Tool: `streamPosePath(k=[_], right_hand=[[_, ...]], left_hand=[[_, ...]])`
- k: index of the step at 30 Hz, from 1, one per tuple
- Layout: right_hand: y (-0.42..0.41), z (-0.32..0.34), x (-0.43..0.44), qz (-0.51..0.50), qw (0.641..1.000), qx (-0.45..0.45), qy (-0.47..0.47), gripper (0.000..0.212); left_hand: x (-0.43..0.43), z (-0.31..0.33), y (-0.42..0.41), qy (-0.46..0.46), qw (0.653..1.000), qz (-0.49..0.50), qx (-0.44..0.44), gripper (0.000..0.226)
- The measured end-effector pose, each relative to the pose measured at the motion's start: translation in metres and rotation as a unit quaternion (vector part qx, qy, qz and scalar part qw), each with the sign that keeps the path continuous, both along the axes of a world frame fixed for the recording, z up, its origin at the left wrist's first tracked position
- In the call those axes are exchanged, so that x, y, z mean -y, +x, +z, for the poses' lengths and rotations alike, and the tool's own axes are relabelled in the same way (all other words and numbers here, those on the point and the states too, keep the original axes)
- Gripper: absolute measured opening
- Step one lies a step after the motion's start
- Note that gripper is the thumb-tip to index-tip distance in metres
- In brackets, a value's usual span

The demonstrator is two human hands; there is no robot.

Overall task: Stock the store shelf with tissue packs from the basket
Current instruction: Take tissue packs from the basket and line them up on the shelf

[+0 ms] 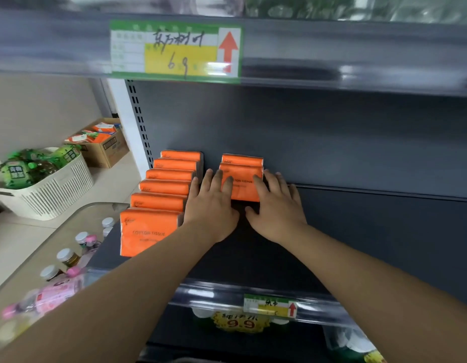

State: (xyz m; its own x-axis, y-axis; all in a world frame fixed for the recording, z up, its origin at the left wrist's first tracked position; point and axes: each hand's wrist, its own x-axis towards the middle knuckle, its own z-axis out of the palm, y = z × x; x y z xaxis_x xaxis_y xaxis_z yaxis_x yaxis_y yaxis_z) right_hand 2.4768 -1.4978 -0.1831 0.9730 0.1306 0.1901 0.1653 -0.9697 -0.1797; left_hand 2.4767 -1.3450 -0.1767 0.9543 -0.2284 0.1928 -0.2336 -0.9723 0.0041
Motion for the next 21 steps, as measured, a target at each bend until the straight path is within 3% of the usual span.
streamPosePath(k=[21], right_hand=[[-0.125,-0.018,0.003,0.036,0.998,-0.031,-0.039,0.079]], left_hand=[[-0.015,-0.028,-0.136,0.056,0.998,-0.001,-0.008,0.077]])
